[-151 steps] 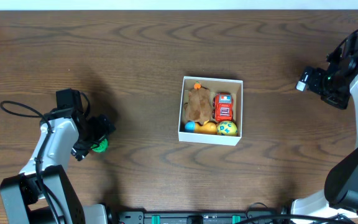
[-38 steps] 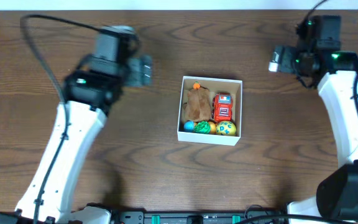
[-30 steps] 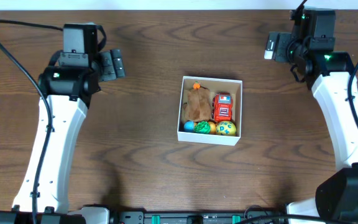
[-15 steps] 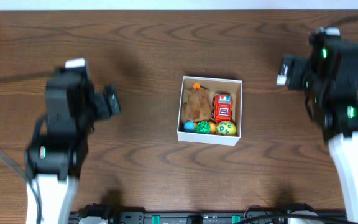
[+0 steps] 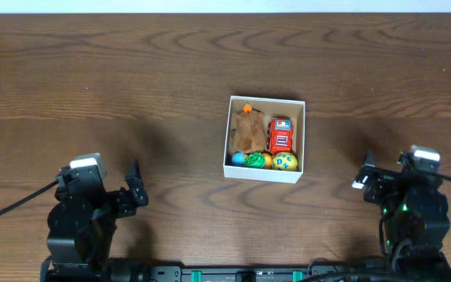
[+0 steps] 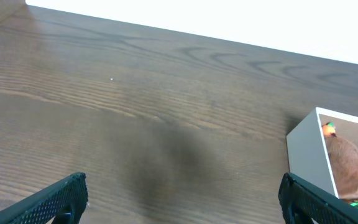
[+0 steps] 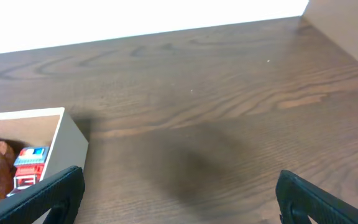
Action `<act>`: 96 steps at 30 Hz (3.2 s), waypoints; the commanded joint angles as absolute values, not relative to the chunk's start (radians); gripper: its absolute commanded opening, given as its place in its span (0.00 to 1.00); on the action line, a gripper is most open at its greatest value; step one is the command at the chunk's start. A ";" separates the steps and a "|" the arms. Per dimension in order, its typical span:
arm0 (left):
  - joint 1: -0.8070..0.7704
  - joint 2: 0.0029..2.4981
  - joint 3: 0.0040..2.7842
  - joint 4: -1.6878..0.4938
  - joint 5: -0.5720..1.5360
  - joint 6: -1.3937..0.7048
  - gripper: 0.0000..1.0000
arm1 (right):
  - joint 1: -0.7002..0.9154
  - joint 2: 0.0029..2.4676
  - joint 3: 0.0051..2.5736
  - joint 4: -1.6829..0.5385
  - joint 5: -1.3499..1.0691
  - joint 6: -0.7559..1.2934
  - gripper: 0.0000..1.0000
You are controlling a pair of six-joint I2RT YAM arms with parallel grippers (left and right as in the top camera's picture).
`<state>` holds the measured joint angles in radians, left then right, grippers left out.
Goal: Pack container
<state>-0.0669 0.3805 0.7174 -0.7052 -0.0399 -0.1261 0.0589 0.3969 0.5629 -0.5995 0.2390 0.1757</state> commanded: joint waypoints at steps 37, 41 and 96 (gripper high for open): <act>-0.065 0.379 0.714 -0.702 -0.037 -0.116 0.98 | 0.052 0.007 0.079 -0.110 -0.047 -0.177 0.99; -0.065 0.379 0.714 -0.702 -0.037 -0.116 0.98 | 0.050 0.005 0.004 -0.060 0.007 -0.181 0.99; -0.057 0.001 0.066 -0.155 -0.038 -0.044 0.98 | 0.052 0.006 0.006 -0.073 -0.010 -0.173 0.99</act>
